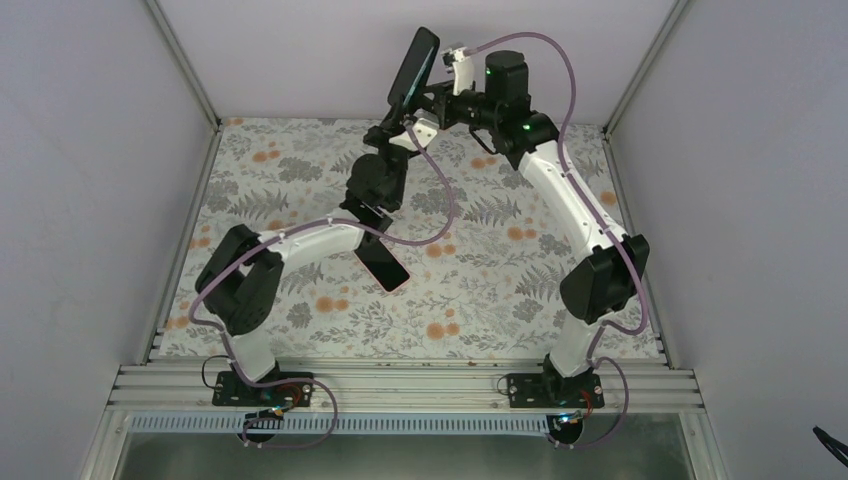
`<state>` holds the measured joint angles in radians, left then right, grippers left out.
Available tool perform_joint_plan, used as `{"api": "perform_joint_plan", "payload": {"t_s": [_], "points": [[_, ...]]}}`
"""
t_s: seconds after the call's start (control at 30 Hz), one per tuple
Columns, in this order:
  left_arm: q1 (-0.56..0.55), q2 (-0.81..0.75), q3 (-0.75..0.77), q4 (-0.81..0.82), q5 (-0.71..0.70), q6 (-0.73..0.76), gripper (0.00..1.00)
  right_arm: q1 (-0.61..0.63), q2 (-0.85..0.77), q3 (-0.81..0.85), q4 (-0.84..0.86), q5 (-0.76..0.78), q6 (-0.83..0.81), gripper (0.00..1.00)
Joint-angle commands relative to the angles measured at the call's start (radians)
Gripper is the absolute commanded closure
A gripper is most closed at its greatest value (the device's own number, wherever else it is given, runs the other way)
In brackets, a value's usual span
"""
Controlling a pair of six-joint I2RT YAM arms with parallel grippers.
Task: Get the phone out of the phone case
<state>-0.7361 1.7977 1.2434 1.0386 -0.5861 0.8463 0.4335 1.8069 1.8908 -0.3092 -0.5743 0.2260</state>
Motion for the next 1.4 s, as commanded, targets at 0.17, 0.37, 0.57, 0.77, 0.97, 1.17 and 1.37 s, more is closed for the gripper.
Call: {"api": "perform_joint_plan", "payload": {"t_s": [0.17, 0.37, 0.57, 0.77, 0.97, 1.17, 1.37], "points": [[0.033, -0.291, -0.054, -0.532, 0.174, -0.161, 0.98, -0.025, 0.064, 0.131, -0.323, 0.418, -0.233, 0.97], [0.038, -0.475, -0.185, -0.647, 0.213, -0.049, 0.98, -0.103, 0.073, 0.058, -0.400, 0.427, -0.260, 0.97], [0.052, -0.560, -0.290, -0.741, 0.148, 0.052, 0.98, -0.133, 0.056, 0.020, -0.478, 0.374, -0.335, 0.97], [0.111, -0.535, -0.507, -0.655, 0.003, 0.275, 0.98, -0.158, 0.099, -0.045, -0.700, 0.193, -0.453, 0.97], [0.186, -0.448, -0.667, -0.516, -0.075, 0.372, 0.98, -0.167, 0.126, -0.239, -0.705, 0.202, -0.495, 0.97], [0.247, -0.294, -0.717, -0.433, -0.093, 0.407, 0.98, -0.179, 0.209, -0.311, -0.679, 0.237, -0.491, 0.97], [0.268, -0.194, -0.724, -0.465, -0.108, 0.404, 0.98, -0.206, 0.251, -0.302, -0.659, 0.358, -0.467, 0.96]]}}
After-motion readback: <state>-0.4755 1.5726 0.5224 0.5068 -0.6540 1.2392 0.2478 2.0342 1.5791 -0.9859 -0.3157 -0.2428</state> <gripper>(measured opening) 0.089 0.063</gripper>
